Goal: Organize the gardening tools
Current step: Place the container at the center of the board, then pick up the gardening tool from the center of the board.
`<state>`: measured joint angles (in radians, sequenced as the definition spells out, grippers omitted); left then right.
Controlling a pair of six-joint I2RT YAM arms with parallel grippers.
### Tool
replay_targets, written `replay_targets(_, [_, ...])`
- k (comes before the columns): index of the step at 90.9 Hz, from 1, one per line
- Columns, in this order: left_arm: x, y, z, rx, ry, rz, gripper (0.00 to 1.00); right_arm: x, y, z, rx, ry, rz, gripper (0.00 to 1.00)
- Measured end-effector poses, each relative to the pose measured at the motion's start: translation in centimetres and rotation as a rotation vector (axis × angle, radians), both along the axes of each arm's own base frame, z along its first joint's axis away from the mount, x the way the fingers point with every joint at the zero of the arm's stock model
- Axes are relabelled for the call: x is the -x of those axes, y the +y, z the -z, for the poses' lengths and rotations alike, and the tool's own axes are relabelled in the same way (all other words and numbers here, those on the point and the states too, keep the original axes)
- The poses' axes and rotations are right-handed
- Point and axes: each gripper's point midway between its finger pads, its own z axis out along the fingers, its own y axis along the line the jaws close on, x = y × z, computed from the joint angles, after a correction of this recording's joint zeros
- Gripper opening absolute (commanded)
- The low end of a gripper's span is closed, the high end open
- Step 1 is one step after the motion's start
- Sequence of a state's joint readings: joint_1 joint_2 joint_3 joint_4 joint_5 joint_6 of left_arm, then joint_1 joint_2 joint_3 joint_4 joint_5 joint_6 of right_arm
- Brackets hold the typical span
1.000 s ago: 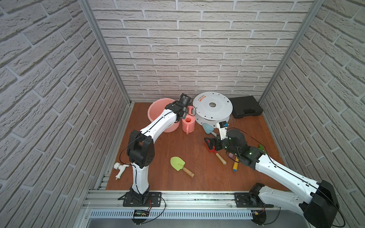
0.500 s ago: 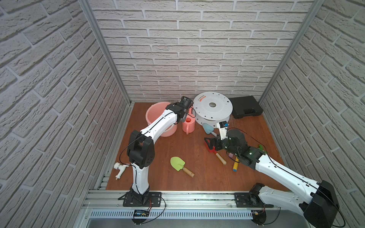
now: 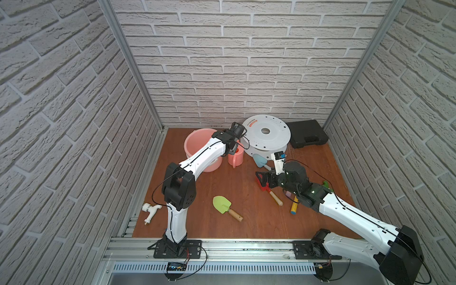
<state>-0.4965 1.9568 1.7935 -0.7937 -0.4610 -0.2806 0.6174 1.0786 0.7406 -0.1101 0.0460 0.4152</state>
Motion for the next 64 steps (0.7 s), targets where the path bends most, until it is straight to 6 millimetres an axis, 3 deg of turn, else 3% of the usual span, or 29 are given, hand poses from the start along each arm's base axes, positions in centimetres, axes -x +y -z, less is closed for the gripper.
replay_targets(5, [0.0, 0.0, -0.1, 0.001, -0.003, -0.003, 0.93, 0.0, 0.0, 0.0, 0.0, 0.0, 0.0, 0.99])
replay_targets(8, [0.1, -0.1, -0.2, -0.001, -0.008, -0.004, 0.98, 0.0, 0.0, 0.0, 0.0, 0.0, 0.0, 0.99])
replay_targets(26, [1.5, 0.2, -3.0, 0.025, -0.09, -0.02, 0.98, -0.1, 0.1, 0.0, 0.004, 0.007, -0.003, 0.99])
replay_targets(44, [7.1, -0.3, -6.5, 0.128, -0.248, -0.011, 0.98, -0.9, 1.3, 0.5, 0.051, 0.044, -0.031, 0.99])
replay_targets(55, [10.8, 0.0, -5.7, 0.213, -0.291, -0.009, 0.98, -0.5, 2.8, 1.7, 0.094, 0.073, -0.091, 0.99])
replay_targets(64, [12.6, 1.0, -3.9, 0.267, -0.296, -0.025, 0.98, 0.5, 4.5, 2.7, 0.143, 0.093, -0.165, 0.99])
